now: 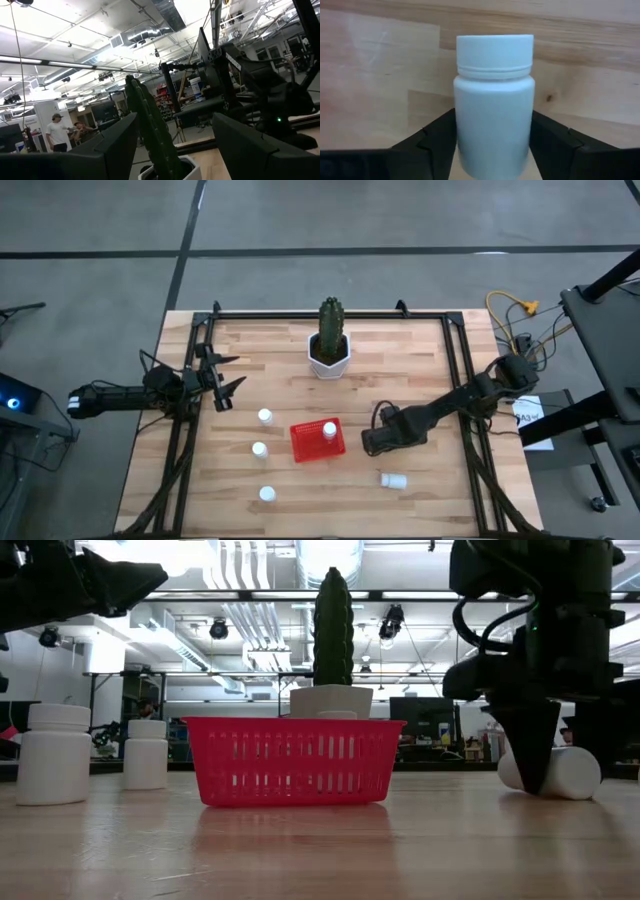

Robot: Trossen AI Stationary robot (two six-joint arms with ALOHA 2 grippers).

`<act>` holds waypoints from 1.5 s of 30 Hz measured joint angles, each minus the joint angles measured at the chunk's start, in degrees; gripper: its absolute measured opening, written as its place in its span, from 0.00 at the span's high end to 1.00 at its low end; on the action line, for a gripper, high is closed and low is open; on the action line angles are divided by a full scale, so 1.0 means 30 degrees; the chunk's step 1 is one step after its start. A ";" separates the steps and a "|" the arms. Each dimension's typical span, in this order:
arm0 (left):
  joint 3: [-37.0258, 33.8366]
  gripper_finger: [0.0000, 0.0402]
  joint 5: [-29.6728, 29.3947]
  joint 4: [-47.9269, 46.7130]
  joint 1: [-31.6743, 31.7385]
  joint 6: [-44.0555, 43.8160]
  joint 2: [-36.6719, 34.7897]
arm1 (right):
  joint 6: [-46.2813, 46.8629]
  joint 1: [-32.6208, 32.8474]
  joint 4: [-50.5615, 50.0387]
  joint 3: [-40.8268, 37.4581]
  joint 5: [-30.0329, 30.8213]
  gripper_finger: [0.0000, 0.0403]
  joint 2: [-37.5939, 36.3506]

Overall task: Pick and place pill bottles into a basket
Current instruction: Put the white pill bottle into the red bin

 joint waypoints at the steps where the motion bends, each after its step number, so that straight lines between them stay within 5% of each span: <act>1: 0.0000 0.41 -0.0002 0.0020 0.0006 0.0000 -0.0007 | 0.0001 0.0000 -0.0023 -0.0102 -0.0059 0.49 0.0000; 6: 0.0000 0.41 -0.0001 0.0046 0.0007 0.0000 -0.0024 | -0.1062 0.0011 -0.0119 -0.0195 -0.0114 0.63 -0.0051; 13: 0.0000 0.41 -0.0006 -0.0003 0.0004 -0.0007 0.0012 | -0.3846 0.0007 -0.1493 0.1281 0.2355 0.63 0.0062; 23: -0.0007 0.41 -0.1420 -0.0001 -0.0001 -0.0022 0.0002 | -0.8534 0.0038 -0.4207 0.4366 1.0904 0.63 -0.0353; 34: -0.0007 0.41 -0.1924 -0.0399 0.0002 -0.0146 -0.0032 | -1.3930 0.0352 -0.2308 0.4335 2.1087 0.63 -0.0316; 45: 0.0051 0.41 -0.1882 -0.0146 -0.0001 -0.0153 -0.0066 | -2.3767 0.0335 0.3936 0.4035 2.3655 0.63 0.0660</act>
